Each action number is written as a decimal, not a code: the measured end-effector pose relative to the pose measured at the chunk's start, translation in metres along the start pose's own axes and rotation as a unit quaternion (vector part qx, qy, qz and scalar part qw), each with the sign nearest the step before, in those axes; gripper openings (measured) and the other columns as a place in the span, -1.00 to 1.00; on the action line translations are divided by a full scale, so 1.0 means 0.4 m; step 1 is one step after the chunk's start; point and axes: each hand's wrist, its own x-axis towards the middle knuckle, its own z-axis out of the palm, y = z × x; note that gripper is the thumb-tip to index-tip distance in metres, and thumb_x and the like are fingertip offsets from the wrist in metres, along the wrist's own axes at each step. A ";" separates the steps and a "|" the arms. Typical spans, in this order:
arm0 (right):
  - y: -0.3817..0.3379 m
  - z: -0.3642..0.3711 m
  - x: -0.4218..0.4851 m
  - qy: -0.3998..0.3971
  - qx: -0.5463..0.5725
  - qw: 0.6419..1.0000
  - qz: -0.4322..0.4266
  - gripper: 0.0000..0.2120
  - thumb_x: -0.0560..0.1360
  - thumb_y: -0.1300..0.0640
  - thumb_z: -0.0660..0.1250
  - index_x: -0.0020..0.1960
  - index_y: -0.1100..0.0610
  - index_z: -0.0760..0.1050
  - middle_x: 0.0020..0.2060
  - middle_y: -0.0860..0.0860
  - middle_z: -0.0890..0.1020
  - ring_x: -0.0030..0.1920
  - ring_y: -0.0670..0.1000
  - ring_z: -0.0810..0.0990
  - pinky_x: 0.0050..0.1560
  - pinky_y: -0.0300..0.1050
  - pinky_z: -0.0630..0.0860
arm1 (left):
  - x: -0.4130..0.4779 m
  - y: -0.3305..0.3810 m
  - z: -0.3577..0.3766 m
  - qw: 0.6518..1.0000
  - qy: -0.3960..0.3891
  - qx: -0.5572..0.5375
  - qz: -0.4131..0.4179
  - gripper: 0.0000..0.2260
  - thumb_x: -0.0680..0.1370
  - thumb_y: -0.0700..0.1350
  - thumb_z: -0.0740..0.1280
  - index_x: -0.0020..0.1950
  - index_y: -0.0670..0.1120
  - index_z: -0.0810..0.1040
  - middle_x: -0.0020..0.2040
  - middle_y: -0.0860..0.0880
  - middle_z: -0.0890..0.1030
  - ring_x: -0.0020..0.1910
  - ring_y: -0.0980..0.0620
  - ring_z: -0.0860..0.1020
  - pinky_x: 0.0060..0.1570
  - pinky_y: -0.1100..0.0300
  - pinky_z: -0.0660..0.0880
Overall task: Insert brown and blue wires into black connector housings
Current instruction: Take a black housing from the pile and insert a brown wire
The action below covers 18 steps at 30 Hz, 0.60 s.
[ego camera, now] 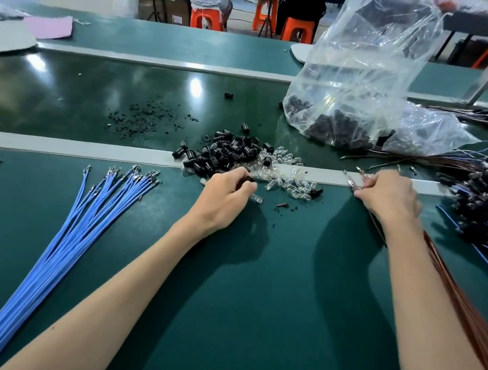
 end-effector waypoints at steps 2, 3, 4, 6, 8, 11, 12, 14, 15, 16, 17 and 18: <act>-0.002 -0.003 -0.001 0.003 0.008 1.000 0.005 -0.72 0.49 0.10 0.38 0.18 0.11 0.56 0.17 0.21 0.54 0.17 0.24 0.51 0.12 0.02 0.43 | -0.003 0.000 0.001 1.000 -0.006 -0.006 0.002 -0.76 0.57 -0.17 0.21 -0.28 -0.23 0.35 -0.41 -0.11 0.42 -0.38 -0.04 0.38 -0.19 -0.14 0.43; -0.001 -0.005 -0.001 0.002 0.016 1.000 0.009 -0.73 0.48 0.10 0.39 0.17 0.11 0.57 0.17 0.20 0.55 0.16 0.24 0.51 0.12 0.01 0.43 | -0.004 0.001 0.001 1.000 -0.009 -0.006 0.005 -0.75 0.56 -0.15 0.21 -0.27 -0.25 0.35 -0.40 -0.13 0.42 -0.38 -0.05 0.38 -0.17 -0.16 0.43; -0.001 -0.008 -0.001 -0.001 0.026 1.000 0.012 -0.74 0.47 0.10 0.39 0.15 0.10 0.58 0.16 0.20 0.55 0.16 0.23 0.51 0.12 0.00 0.43 | -0.003 0.002 0.000 1.000 -0.012 -0.006 0.008 -0.73 0.54 -0.11 0.20 -0.26 -0.27 0.35 -0.39 -0.17 0.42 -0.37 -0.07 0.38 -0.16 -0.17 0.42; 0.001 -0.012 -0.002 -0.017 0.033 0.999 0.011 -0.75 0.46 0.09 0.39 0.13 0.09 0.60 0.15 0.19 0.56 0.15 0.23 0.51 0.13 0.00 0.43 | -0.003 0.005 -0.001 1.000 -0.018 -0.006 0.009 -0.69 0.49 -0.04 0.18 -0.24 -0.30 0.34 -0.35 -0.27 0.44 -0.36 -0.09 0.39 -0.15 -0.18 0.42; 0.001 -0.020 -0.001 -0.037 0.020 0.999 0.003 -0.74 0.46 0.10 0.35 0.12 0.15 0.58 0.13 0.21 0.56 0.13 0.23 0.51 0.11 -0.01 0.43 | -0.004 0.008 -0.001 1.000 -0.024 -0.011 0.009 -0.67 0.47 -0.02 0.16 -0.23 -0.32 0.34 -0.29 -0.35 0.47 -0.36 -0.09 0.39 -0.16 -0.19 0.42; -0.006 -0.051 0.002 -0.034 0.025 0.999 -0.008 -0.74 0.48 0.09 0.32 0.10 0.19 0.58 0.10 0.22 0.58 0.09 0.22 0.53 0.08 -0.02 0.45 | -0.008 0.008 -0.003 0.999 -0.036 -0.018 0.010 -0.70 0.46 -0.04 0.14 -0.26 -0.30 0.34 -0.31 -0.29 0.49 -0.37 -0.07 0.41 -0.17 -0.16 0.43; -0.010 -0.065 0.002 -0.027 0.032 0.999 -0.014 -0.75 0.48 0.07 0.33 0.10 0.16 0.60 0.09 0.22 0.59 0.09 0.22 0.53 0.10 -0.01 0.46 | -0.009 0.008 -0.004 0.999 -0.040 -0.020 0.009 -0.72 0.45 -0.04 0.14 -0.28 -0.27 0.35 -0.34 -0.21 0.50 -0.37 -0.05 0.43 -0.17 -0.12 0.44; -0.019 -0.094 -0.003 -0.012 0.031 0.999 -0.027 -0.78 0.50 0.04 0.33 0.07 0.12 0.62 0.07 0.21 0.61 0.09 0.22 0.53 0.09 -0.01 0.45 | -0.011 0.011 -0.007 0.999 -0.046 -0.023 0.005 -0.74 0.44 -0.05 0.13 -0.32 -0.22 0.36 -0.38 -0.07 0.49 -0.39 -0.03 0.45 -0.19 -0.03 0.45; -0.021 -0.106 -0.005 -0.004 0.025 0.999 -0.030 -0.78 0.51 0.05 0.32 0.06 0.13 0.62 0.06 0.22 0.61 0.07 0.21 0.53 0.07 -0.01 0.44 | -0.012 0.014 -0.008 0.998 -0.050 -0.028 0.003 -0.75 0.44 -0.05 0.12 -0.32 -0.22 0.36 -0.39 -0.03 0.49 -0.40 -0.01 0.45 -0.21 0.01 0.45; -0.023 -0.115 -0.010 0.003 0.020 0.999 -0.031 -0.78 0.52 0.06 0.31 0.05 0.17 0.61 0.03 0.23 0.60 0.03 0.20 0.52 0.04 -0.02 0.42 | -0.012 0.015 -0.008 0.998 -0.052 -0.035 0.001 -0.75 0.44 -0.06 0.12 -0.31 -0.23 0.36 -0.39 -0.02 0.48 -0.41 0.00 0.45 -0.24 0.06 0.44; -0.022 -0.122 -0.013 0.011 0.017 0.999 -0.031 -0.78 0.54 0.08 0.28 0.03 0.21 0.59 -0.02 0.23 0.59 -0.04 0.18 0.51 0.00 -0.02 0.40 | -0.011 0.015 -0.008 0.998 -0.054 -0.041 -0.001 -0.75 0.44 -0.07 0.12 -0.31 -0.24 0.36 -0.40 -0.02 0.48 -0.42 0.01 0.45 -0.27 0.10 0.43; -0.020 -0.128 -0.018 0.018 0.020 0.999 -0.032 -0.77 0.55 0.09 0.26 0.00 0.25 0.57 -0.09 0.21 0.57 -0.11 0.15 0.49 -0.05 -0.04 0.37 | -0.012 0.015 -0.008 0.998 -0.055 -0.044 -0.001 -0.74 0.44 -0.07 0.12 -0.31 -0.25 0.36 -0.40 -0.02 0.48 -0.43 0.01 0.44 -0.29 0.13 0.40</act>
